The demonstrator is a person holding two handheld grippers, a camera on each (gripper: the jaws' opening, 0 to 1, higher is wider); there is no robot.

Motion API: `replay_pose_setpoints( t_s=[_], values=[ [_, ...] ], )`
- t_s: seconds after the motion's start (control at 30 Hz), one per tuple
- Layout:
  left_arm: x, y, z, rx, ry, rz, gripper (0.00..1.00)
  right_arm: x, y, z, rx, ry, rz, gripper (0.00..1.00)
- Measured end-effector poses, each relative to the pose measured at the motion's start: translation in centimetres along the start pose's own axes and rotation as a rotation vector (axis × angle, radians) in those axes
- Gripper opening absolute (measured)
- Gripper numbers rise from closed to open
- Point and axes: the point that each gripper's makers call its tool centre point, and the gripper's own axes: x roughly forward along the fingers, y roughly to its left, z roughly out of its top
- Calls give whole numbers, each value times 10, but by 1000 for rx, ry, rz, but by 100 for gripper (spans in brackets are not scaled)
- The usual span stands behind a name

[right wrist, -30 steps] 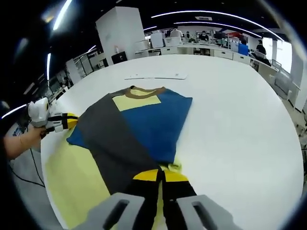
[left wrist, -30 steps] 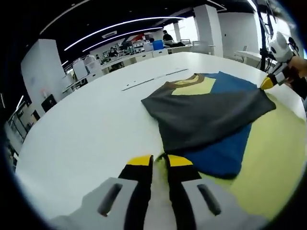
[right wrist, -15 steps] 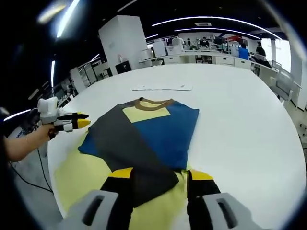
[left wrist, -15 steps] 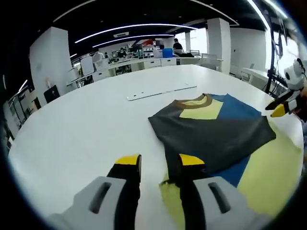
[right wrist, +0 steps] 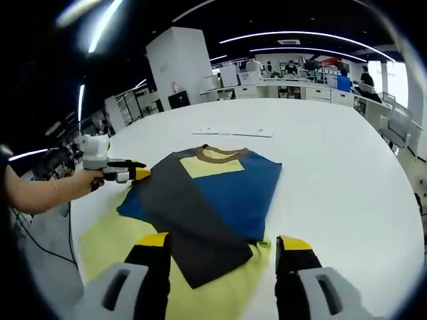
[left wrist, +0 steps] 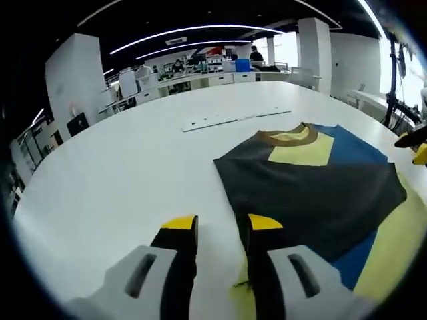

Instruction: Fold the garment on the visible template until the final outline fits inside the template.

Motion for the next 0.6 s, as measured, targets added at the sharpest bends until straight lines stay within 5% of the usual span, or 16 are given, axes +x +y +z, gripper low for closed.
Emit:
replay_pose_setpoints(
  t_s=[0.07, 0.2, 0.6],
  values=[
    [-1, 6, -3, 15, 27, 34, 15, 0, 1, -2, -1, 4, 3, 63],
    [-3, 1, -7, 12, 24, -4, 14, 1, 1, -10, -1, 18, 4, 63],
    [-32, 0, 4, 3, -56, -72, 41, -6, 14, -7, -7, 9, 56, 73]
  ],
)
